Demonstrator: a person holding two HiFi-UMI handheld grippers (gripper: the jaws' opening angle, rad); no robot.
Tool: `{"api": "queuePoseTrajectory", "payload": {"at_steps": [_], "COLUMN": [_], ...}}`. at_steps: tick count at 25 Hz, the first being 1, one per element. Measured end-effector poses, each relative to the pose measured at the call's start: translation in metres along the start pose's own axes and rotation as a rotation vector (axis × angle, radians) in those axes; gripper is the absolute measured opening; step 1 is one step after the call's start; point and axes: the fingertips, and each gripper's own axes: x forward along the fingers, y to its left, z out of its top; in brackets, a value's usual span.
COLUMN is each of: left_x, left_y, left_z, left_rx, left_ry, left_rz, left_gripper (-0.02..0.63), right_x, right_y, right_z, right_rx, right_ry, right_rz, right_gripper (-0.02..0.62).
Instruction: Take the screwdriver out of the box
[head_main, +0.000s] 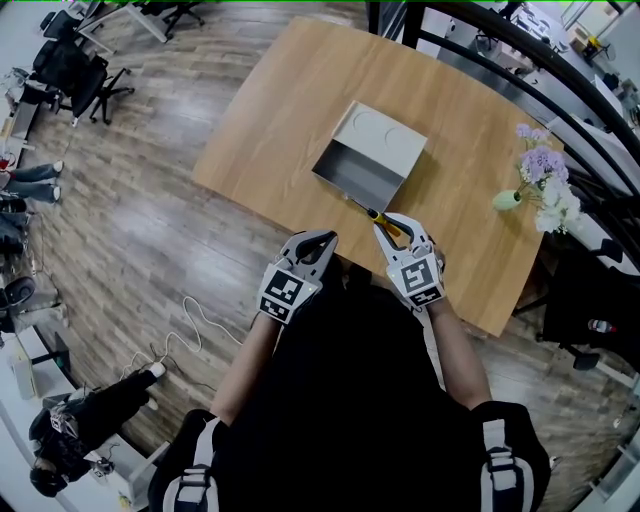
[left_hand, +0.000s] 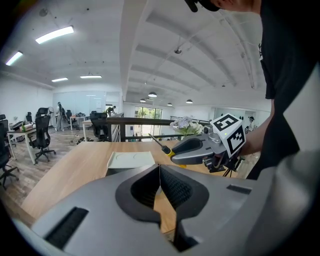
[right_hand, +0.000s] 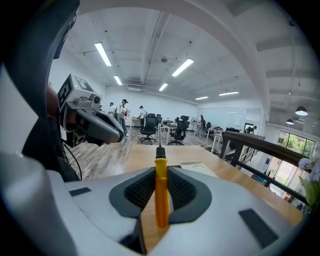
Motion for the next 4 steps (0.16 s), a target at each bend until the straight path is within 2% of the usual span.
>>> {"api": "queuePoseTrajectory", "payload": {"at_steps": [4], "left_x": [-0.0015], "left_y": [-0.0015], "left_z": [-0.0002], "left_rx": [0.003], "left_ry": [0.007], "left_rz": [0.005], "left_gripper": [0.023], "right_x": [-0.0005], "right_y": [-0.0013], "right_z": [-0.0012], "right_rx": [0.013], "right_ry": [-0.012], "right_rz": [0.0], "right_gripper": [0.087]}}
